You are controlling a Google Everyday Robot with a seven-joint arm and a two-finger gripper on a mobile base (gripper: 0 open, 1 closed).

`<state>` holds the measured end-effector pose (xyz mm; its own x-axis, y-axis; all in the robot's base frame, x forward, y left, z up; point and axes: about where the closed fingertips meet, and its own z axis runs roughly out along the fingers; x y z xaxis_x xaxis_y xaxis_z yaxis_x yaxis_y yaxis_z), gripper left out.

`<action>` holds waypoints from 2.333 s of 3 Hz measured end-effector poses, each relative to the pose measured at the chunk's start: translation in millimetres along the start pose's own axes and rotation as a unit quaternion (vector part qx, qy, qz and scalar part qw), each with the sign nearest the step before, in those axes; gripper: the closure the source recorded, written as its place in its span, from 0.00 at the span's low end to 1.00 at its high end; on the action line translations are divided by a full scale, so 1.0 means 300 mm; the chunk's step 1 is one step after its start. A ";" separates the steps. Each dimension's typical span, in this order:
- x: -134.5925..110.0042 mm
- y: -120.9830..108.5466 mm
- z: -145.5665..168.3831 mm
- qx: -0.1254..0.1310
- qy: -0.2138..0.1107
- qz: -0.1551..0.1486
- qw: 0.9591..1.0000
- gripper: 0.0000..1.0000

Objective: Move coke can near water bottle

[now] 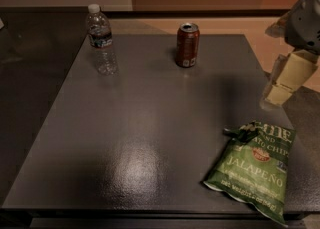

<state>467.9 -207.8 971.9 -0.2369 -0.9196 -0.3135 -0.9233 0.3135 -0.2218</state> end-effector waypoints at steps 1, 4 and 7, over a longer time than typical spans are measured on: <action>-0.051 -0.076 0.059 -0.009 -0.039 0.017 0.999 0.00; -0.137 -0.300 0.221 0.048 -0.119 0.091 0.987 0.00; -0.299 -0.482 0.412 0.033 -0.226 0.148 0.962 0.00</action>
Offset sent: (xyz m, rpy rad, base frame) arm 0.0915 0.0291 -0.0182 0.1935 -0.0732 -0.0388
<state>659.8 -141.3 918.0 -0.3178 -0.5952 -0.7381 -0.8108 0.5742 -0.1140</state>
